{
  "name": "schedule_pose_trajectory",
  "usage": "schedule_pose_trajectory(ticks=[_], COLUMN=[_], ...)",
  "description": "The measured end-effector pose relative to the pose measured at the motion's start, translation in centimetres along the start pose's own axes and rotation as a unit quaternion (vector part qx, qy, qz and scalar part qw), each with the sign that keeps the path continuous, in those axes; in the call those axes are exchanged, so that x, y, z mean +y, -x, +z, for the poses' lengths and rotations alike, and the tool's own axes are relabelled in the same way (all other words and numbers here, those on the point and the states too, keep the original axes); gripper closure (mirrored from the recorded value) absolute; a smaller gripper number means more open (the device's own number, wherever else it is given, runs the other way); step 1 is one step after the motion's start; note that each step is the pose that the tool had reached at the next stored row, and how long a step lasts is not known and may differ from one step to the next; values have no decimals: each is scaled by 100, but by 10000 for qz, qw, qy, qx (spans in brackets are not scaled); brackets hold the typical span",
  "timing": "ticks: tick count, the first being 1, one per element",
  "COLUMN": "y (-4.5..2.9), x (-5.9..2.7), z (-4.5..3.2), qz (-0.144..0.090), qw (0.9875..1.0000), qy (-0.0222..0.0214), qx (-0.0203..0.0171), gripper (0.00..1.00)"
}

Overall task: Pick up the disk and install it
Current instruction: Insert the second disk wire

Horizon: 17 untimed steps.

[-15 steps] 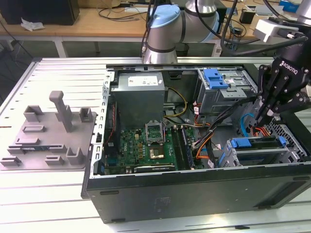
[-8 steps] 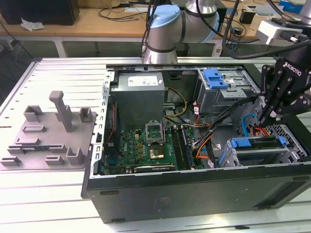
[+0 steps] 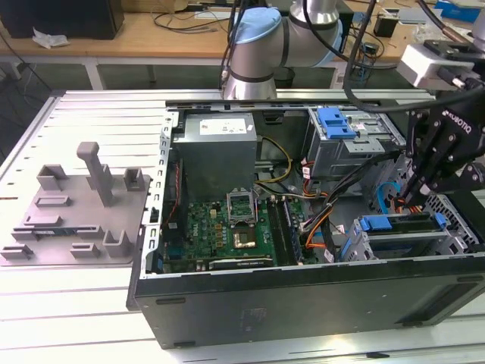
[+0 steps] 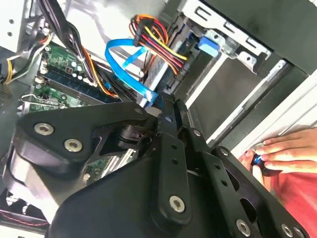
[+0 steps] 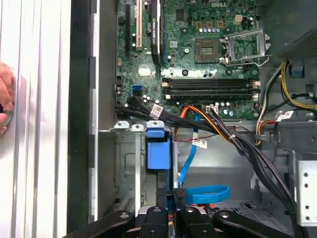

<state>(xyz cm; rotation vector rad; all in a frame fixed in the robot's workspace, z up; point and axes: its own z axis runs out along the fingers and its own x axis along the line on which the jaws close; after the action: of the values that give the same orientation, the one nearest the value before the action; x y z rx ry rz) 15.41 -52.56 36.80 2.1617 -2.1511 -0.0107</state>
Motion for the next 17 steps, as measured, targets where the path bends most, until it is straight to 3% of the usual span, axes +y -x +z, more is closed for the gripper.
schedule_pose_trajectory(ticks=[2,3,6,7,17], y=[-57,-97,-113,-112,-111], x=[3,4,4,4,-31], z=[12,18,30,35,57], qz=[-4,-10,-19,-21,-35], qw=[10000,9999,9997,9996,9995], qy=[-3,-7,-13,-13,-14], qx=[-58,-134,-261,-287,-318], gripper=[84,84,84,84,84])
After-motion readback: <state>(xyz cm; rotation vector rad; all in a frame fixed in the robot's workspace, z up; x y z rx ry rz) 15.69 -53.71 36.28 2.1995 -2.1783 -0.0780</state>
